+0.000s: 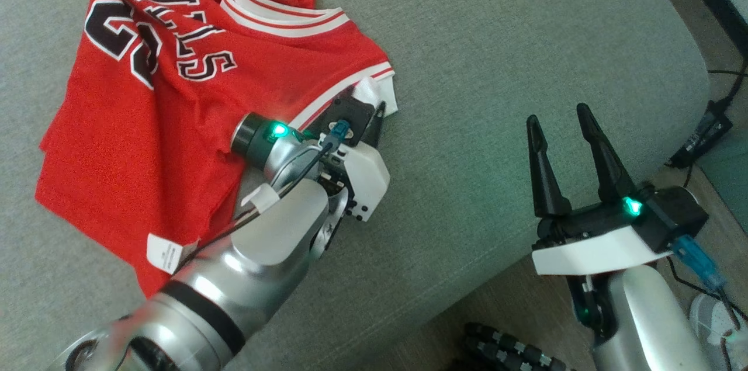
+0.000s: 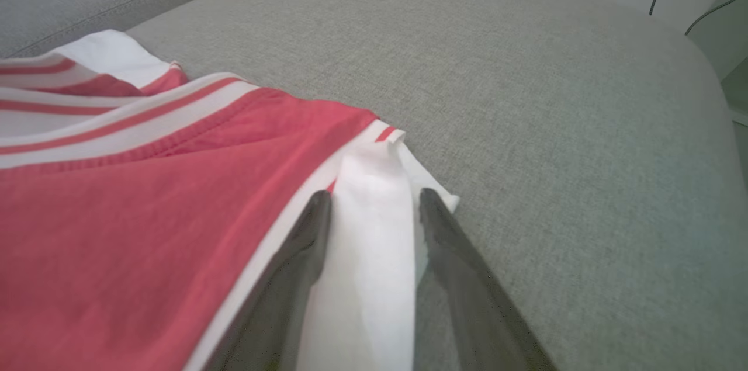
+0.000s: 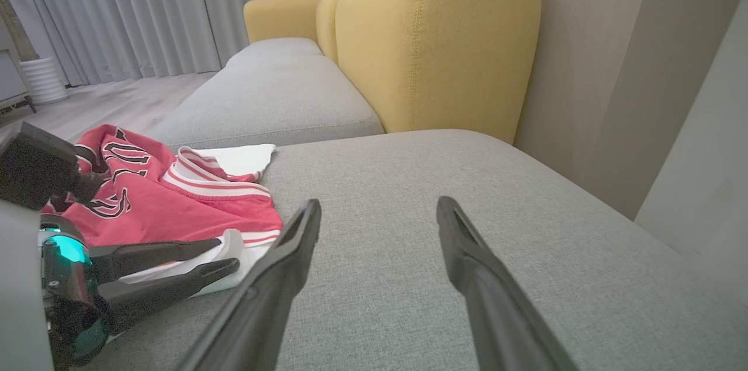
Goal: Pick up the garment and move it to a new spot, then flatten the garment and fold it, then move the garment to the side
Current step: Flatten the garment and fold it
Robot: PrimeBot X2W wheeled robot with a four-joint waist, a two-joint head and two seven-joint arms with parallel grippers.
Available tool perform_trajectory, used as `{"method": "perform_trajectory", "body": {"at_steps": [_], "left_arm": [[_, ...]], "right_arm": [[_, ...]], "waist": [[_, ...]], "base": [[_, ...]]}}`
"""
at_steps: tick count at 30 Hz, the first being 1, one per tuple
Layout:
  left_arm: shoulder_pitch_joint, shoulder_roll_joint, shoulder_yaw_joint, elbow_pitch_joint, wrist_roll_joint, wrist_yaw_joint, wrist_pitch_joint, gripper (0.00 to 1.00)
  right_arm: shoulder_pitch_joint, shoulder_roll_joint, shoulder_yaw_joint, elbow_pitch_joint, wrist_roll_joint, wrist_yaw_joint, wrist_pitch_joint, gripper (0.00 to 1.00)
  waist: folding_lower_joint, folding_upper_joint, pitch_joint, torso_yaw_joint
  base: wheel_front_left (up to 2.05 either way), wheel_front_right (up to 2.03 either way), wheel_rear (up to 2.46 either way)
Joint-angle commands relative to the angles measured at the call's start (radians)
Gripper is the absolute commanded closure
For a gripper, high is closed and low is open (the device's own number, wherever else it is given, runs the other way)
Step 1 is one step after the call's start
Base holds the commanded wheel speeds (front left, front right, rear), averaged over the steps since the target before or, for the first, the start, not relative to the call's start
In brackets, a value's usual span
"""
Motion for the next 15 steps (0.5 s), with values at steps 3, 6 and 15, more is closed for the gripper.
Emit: {"method": "perform_trajectory", "body": {"at_steps": [3, 6, 15], "left_arm": [[-0.068, -0.004, 0.003, -0.009, -0.014, 0.009, -0.007, 1.00], [-0.071, -0.004, -0.008, -0.007, -0.023, 0.008, -0.011, 1.00], [-0.022, -0.004, -0.092, -0.130, -0.102, -0.035, 0.025, 1.00]], "right_arm": [[-0.021, -0.004, 0.024, -0.031, 0.008, -0.001, -0.006, 0.00], [-0.018, -0.004, 0.023, -0.029, 0.010, -0.001, -0.006, 0.00], [-0.004, -0.004, 0.015, -0.018, 0.007, -0.001, -0.006, 0.00]], "waist": [[0.0000, 0.0000, 0.000, -0.002], [0.0000, 0.0000, -0.003, -0.002], [0.0000, 0.0000, -0.028, 0.011]], "base": [[0.00, 0.00, 0.00], [0.00, 0.00, 0.00], [0.00, 0.00, 0.00]]}}
